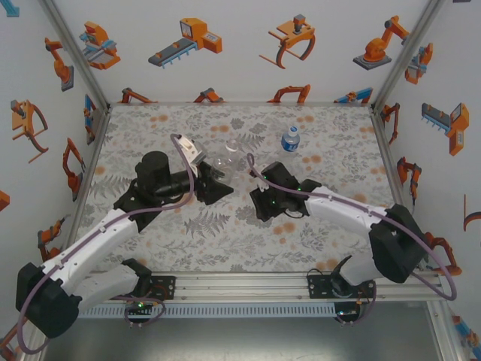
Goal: Screw on the bottle caps
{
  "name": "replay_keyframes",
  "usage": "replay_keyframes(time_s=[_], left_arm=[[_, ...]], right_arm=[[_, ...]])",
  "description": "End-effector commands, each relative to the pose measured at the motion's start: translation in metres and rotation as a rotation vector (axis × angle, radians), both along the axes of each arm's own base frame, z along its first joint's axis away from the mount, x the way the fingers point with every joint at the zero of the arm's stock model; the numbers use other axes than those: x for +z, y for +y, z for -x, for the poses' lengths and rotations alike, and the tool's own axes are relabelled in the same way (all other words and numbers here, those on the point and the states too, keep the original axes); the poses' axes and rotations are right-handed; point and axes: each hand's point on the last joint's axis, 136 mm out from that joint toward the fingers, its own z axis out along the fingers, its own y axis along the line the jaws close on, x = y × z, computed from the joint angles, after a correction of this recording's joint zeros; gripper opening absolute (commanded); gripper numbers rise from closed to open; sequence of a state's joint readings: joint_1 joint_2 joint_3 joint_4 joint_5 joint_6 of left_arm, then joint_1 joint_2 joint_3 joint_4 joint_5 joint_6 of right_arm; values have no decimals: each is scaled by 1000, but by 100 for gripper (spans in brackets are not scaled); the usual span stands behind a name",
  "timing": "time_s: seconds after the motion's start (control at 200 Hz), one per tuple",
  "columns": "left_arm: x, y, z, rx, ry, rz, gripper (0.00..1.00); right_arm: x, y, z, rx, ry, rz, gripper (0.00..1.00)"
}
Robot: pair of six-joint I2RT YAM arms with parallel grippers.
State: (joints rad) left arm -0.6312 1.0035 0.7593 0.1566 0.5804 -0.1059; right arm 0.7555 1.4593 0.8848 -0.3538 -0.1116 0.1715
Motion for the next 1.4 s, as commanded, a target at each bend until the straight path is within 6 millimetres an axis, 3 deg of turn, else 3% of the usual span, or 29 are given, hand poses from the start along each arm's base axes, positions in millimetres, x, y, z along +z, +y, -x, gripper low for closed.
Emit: replay_keyframes(time_s=[0.0, 0.596, 1.397], left_arm=[[21, 8, 3, 21, -68, 24, 0], [20, 13, 5, 39, -81, 14, 0], [19, 11, 3, 39, -76, 13, 0]], right_arm=[[-7, 4, 4, 113, 12, 61, 51], [-39, 12, -12, 118, 24, 170, 45], [-53, 15, 0, 146, 47, 227, 39]])
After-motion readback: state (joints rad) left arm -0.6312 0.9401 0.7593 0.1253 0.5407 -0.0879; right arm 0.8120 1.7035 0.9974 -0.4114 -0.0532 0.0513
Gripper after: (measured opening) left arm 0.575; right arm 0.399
